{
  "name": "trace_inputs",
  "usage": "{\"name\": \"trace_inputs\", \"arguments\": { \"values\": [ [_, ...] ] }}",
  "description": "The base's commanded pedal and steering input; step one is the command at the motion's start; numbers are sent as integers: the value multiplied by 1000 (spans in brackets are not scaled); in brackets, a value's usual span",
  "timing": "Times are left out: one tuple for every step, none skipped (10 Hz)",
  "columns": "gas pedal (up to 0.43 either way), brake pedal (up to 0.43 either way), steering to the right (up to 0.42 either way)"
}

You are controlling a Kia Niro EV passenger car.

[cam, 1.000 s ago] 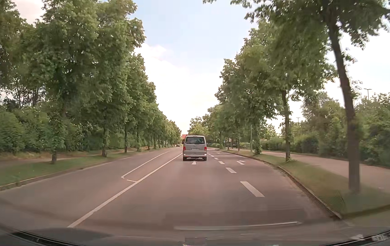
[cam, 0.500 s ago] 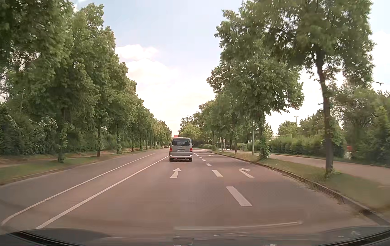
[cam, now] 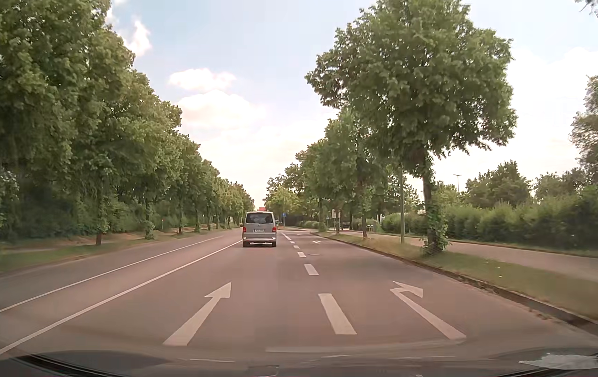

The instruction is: Follow the waypoints while adhering to traffic rules and regulations

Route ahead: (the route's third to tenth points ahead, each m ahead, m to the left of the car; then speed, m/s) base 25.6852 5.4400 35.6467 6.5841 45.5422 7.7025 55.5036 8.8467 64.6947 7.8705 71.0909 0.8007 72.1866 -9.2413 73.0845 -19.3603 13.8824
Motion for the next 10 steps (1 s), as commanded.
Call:
{"name": "trace_inputs", "arguments": {
  "values": [
    [98, 12, -5],
    [87, 12, -8],
    [79, 6, -9],
    [39, 12, -9],
    [20, 12, -9],
    [20, 12, -11],
    [8, 12, -12],
    [0, 12, -13],
    [0, 12, -15],
    [0, 12, -17]
  ]
}}
